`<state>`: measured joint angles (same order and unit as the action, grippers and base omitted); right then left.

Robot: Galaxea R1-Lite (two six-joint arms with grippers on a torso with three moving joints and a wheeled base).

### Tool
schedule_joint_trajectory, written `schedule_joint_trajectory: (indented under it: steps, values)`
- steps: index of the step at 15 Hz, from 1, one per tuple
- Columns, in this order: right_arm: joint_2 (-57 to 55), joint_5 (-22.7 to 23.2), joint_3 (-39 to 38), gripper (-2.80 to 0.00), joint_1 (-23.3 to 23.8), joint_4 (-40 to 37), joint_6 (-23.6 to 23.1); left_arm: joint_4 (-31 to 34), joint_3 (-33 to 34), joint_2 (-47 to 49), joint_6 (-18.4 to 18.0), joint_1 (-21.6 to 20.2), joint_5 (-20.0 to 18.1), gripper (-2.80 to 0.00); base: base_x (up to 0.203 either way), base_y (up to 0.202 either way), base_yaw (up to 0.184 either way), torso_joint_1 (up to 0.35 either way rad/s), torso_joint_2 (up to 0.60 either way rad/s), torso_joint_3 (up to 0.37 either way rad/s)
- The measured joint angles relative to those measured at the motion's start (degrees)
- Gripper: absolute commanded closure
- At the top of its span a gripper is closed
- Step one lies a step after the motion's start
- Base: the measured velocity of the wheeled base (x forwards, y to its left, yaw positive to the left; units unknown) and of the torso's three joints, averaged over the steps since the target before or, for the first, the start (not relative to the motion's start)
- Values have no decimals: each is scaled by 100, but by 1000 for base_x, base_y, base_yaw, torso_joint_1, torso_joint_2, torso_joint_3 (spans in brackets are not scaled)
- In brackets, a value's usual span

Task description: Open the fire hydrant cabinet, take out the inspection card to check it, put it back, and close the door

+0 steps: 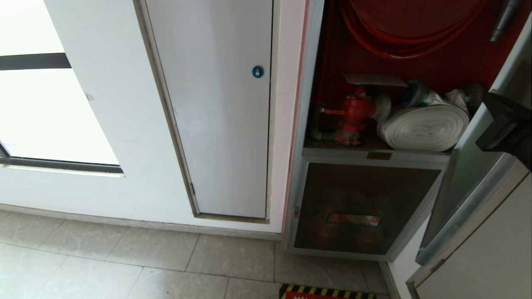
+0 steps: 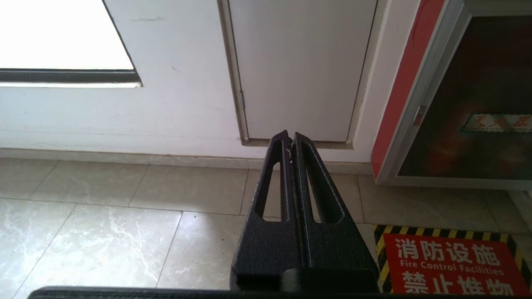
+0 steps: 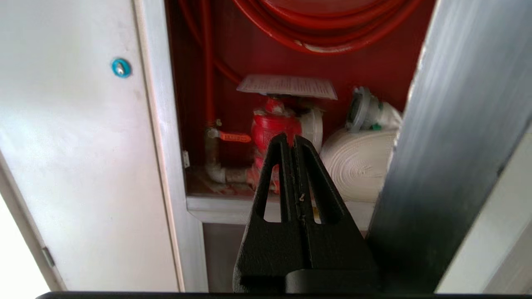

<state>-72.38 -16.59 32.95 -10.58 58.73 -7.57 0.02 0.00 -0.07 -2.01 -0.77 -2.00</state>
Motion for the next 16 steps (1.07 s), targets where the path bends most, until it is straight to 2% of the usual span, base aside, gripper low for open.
schedule_joint_trajectory:
  steps: [16]
  values:
    - [422, -9, -401, 0, 102, -58, 147, 2, 0, 0, 1, 0, -1, 0, 0, 0, 0, 0, 0, 0]
